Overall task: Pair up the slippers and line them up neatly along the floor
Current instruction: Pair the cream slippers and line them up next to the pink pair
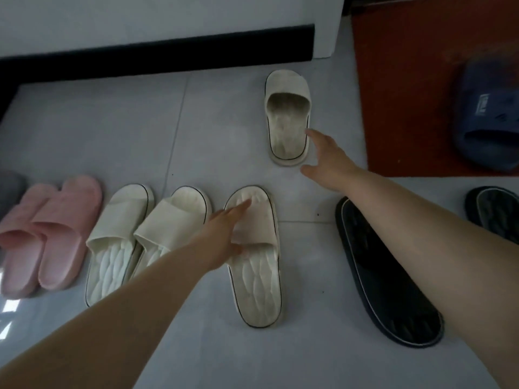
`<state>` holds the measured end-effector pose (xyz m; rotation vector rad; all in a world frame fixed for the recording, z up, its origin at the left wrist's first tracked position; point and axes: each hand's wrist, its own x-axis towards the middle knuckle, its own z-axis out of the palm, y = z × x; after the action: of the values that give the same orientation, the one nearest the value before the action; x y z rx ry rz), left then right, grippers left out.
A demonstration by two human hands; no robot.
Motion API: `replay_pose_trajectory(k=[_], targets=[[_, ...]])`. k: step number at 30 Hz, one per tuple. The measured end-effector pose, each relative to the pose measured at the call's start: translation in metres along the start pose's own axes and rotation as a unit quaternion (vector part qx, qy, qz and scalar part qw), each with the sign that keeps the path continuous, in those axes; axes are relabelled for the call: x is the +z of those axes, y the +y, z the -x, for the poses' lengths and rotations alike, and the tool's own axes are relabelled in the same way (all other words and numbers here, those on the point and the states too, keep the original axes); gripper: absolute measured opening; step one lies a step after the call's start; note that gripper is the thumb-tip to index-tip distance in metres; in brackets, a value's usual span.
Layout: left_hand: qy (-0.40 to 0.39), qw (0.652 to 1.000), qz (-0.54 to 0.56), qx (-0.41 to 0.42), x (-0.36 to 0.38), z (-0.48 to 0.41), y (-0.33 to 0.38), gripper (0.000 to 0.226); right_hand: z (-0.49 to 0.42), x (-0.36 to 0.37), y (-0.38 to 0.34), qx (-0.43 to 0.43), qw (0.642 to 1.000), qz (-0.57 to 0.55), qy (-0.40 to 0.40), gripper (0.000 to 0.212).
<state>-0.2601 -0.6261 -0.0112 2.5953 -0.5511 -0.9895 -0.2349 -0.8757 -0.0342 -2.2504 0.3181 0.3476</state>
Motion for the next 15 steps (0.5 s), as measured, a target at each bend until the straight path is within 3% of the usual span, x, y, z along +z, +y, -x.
replay_pose_trajectory(k=[6, 9, 15], targets=[[-0.001, 0.997, 0.067, -0.043, -0.001, -0.016, -0.011, 0.096, -0.024, 0.025, 0.0, -0.042, 0.986, 0.153, -0.058, 0.089], [-0.002, 0.995, 0.085, -0.048, 0.002, -0.017, -0.016, 0.1, -0.023, 0.038, 0.002, -0.045, 0.96, 0.274, -0.028, 0.081], [0.01, 0.997, 0.063, -0.034, 0.0, -0.017, -0.019, 0.105, 0.02, 0.039, 0.008, -0.052, 0.944, 0.322, -0.042, 0.077]])
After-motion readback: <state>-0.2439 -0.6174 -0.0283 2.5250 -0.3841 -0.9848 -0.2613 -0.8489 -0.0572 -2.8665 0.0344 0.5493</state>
